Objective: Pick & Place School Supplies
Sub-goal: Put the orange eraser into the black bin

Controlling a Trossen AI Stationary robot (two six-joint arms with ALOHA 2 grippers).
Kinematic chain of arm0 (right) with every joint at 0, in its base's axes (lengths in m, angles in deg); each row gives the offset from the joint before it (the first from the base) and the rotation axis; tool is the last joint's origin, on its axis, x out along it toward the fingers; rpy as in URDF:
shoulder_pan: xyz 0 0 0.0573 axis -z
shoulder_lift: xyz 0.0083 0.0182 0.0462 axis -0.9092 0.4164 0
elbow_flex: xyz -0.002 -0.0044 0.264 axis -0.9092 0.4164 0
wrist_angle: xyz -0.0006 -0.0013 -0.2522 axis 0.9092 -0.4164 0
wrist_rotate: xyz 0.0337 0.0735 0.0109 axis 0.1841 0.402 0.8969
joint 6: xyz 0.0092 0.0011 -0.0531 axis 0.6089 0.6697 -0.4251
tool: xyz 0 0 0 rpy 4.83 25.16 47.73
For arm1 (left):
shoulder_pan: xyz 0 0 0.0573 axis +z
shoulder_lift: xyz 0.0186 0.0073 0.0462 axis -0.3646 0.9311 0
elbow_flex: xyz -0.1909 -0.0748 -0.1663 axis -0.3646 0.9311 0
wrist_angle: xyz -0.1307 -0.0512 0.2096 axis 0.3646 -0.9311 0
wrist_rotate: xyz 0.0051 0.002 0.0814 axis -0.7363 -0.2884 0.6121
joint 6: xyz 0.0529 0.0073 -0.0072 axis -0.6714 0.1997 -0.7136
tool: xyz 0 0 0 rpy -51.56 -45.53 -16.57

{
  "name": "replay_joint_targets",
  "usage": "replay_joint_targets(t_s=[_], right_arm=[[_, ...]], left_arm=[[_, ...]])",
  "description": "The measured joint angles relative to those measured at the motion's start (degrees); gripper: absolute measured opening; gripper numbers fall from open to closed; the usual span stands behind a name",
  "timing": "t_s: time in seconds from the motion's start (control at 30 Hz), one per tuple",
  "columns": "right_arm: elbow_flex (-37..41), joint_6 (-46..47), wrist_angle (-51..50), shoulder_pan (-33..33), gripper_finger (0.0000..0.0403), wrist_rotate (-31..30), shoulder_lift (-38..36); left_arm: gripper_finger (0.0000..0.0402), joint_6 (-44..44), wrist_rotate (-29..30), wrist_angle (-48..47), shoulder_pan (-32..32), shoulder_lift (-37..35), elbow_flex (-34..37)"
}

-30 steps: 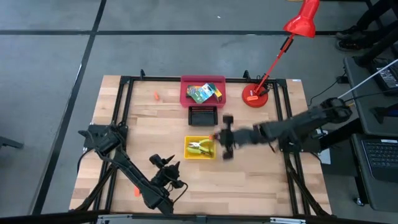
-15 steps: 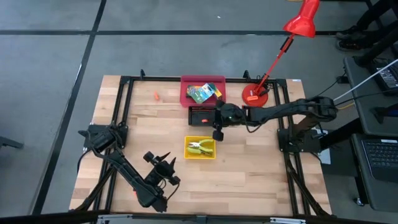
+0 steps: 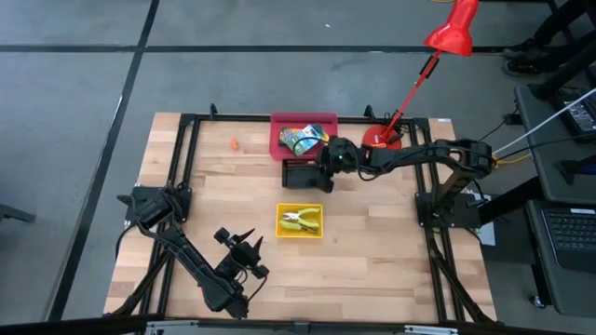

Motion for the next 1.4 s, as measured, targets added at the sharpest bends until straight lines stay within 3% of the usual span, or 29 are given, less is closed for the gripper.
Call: replay_joint_targets(t_s=[0.23,0.4,0.57,0.77,0.9,1.03,1.17,1.3,1.4], right_arm=[[0.00,3.77,-2.83,1.20,0.0196,-0.03,-0.11],[0.00,5.69,-4.95,0.76,0.0241,2.24,-0.47],[0.00,8.25,-14.70,-1.91,0.0222,0.07,-4.86],[-0.02,14.68,-39.26,-9.19,0.0152,-18.29,-15.48],[-0.02,23.48,-54.81,-11.38,0.0115,-22.59,-20.90],[-0.02,26.03,-56.67,-9.20,0.0106,-26.46,-24.88],[-0.02,15.38,-53.72,-2.47,0.0119,-22.63,-26.26],[-0.02,-7.05,-55.00,2.24,0.0141,-18.96,-25.47],[-0.02,-22.99,-57.06,2.38,0.0155,-20.76,-24.90]], left_arm=[[0.0150,0.09,0.79,0.00,0.02,0.00,0.00],[0.0150,0.20,0.59,0.00,-0.02,0.00,0.00],[0.0150,0.57,-0.59,0.00,-0.38,0.00,0.00],[0.0149,1.13,-1.68,0.01,-1.15,0.00,0.11],[0.0150,4.66,-1.47,0.02,-1.78,0.02,2.24],[0.0150,9.52,-1.61,0.02,-1.91,0.04,5.25],[0.0150,9.26,-1.51,0.31,-2.07,0.04,5.70],[0.0150,9.22,-0.26,0.07,-2.26,0.07,5.70],[0.0150,9.09,0.87,0.04,-1.97,0.07,5.70]])
